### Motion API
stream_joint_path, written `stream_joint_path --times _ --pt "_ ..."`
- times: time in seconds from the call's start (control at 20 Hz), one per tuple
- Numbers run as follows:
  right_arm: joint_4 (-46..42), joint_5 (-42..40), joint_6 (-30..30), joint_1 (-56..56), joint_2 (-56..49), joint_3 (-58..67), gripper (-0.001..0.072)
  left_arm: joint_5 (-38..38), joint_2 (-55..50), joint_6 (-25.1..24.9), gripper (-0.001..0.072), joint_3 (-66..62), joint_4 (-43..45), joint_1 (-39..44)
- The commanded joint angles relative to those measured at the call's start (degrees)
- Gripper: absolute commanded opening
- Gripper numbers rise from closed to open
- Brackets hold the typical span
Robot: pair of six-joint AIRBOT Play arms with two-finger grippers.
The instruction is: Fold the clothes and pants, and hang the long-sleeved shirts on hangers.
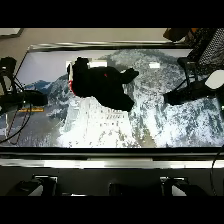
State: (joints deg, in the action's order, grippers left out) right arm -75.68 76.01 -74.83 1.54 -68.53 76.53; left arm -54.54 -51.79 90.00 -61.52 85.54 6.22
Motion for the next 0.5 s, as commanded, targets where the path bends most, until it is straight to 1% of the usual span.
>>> stream_joint_path --times 0.0,0.25,0.3,0.35,0.4,0.45 --pt "0.02 0.0 0.07 -0.07 0.02 -0.02 0.0052 0.02 0.02 -0.02 0.0035 0.02 0.0 -0.04" --pt "0.02 0.0 0.04 -0.07 0.02 -0.02 0.0052 0.15 -0.02 0.0 0.0037 0.02 0.0 -0.04" --pt "0.02 0.0 0.04 -0.07 0.02 -0.02 0.0052 0.17 -0.13 0.02 0.0083 0.02 0.0 -0.04" --pt "0.02 0.02 0.07 -0.07 0.02 -0.02 0.0052 0.11 -0.42 0.79 0.0308 0.04 -0.2 -0.04" --pt "0.02 0.02 0.07 -0.07 0.02 -0.02 0.0052 0.11 -0.87 3.82 0.0628 0.04 -0.87 -0.04" --pt "0.02 0.0 0.04 -0.07 0.02 -0.02 0.0052 0.2 -1.79 8.13 0.072 0.04 -1.55 -0.04"
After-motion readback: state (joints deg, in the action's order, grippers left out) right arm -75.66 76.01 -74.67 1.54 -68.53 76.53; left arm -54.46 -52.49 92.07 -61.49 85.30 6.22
